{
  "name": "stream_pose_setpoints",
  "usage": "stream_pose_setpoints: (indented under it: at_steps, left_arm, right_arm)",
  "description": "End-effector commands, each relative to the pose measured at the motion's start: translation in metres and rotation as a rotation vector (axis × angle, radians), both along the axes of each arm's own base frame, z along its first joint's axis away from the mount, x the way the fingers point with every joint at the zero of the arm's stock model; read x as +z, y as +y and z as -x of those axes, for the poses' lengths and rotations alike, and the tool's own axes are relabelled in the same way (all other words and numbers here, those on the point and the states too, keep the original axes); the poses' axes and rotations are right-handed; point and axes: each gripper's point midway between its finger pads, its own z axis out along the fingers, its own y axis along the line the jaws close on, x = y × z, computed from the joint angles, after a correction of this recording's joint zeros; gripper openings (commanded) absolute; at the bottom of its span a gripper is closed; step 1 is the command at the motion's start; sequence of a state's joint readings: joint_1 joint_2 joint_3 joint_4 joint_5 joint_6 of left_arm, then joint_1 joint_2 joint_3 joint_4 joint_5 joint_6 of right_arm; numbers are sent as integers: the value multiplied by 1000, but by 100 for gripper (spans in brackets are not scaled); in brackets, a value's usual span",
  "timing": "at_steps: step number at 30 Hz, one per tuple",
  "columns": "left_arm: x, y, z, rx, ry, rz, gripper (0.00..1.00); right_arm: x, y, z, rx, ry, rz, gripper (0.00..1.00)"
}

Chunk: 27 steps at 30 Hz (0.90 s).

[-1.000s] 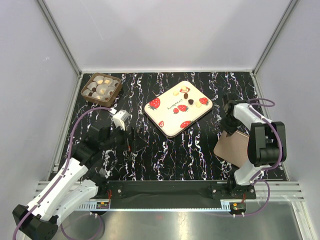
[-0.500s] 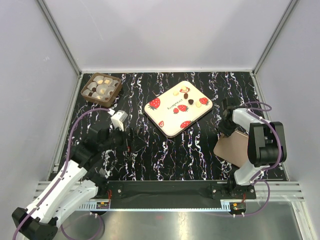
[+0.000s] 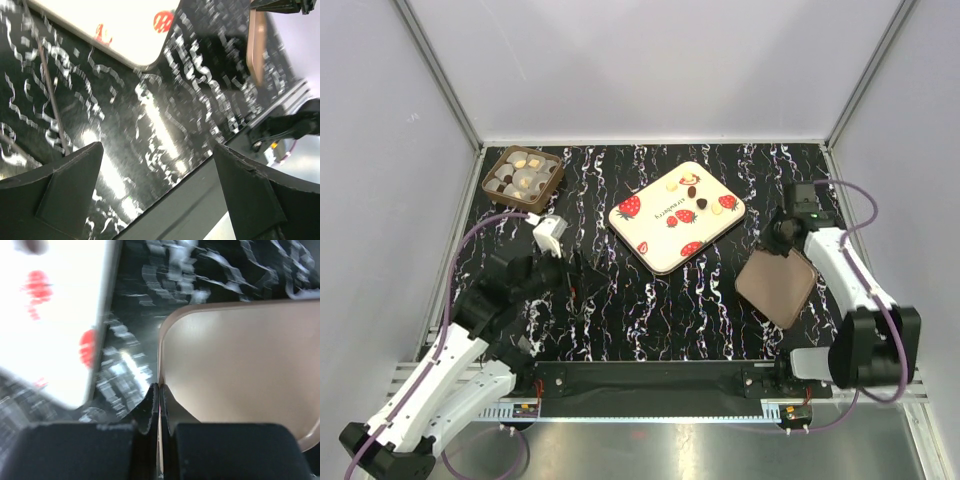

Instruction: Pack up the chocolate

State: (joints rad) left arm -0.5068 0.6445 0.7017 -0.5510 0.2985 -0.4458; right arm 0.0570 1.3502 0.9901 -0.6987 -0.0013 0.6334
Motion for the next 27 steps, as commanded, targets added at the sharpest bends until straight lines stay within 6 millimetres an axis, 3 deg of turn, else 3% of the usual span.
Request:
stream_pose_setpoints:
  at_steps: [1, 2, 5, 7, 10, 18, 23, 24, 27]
  left_arm:
    - [58, -13, -6, -34, -125, 112, 99]
    - [68, -17, -9, -43, -133, 124, 99]
    - [80, -25, -20, -42, -116, 131, 99]
    - [75, -30, -29, -34, -67, 120, 99]
    - [88, -40, -36, -46, -61, 178, 99]
    - [103, -58, -60, -119, 21, 348, 99]
    - [106, -54, -84, -105, 71, 455, 99]
    - [100, -54, -91, -96, 84, 448, 99]
    - [100, -53, -103, -96, 72, 442, 99]
  right_arm:
    - [75, 30, -2, 177, -183, -109, 0]
    - [96, 39, -1, 218, -230, -150, 0]
    - [132, 57, 1, 303, -314, -231, 0]
    - [149, 68, 0, 341, -354, -288, 0]
    - [190, 101, -3, 467, -489, -464, 0]
    - [251, 151, -19, 632, -674, -628, 0]
    - [286, 172, -37, 710, -792, -714, 0]
    - [284, 177, -43, 709, -774, -746, 0]
    - [306, 187, -44, 778, -839, -809, 0]
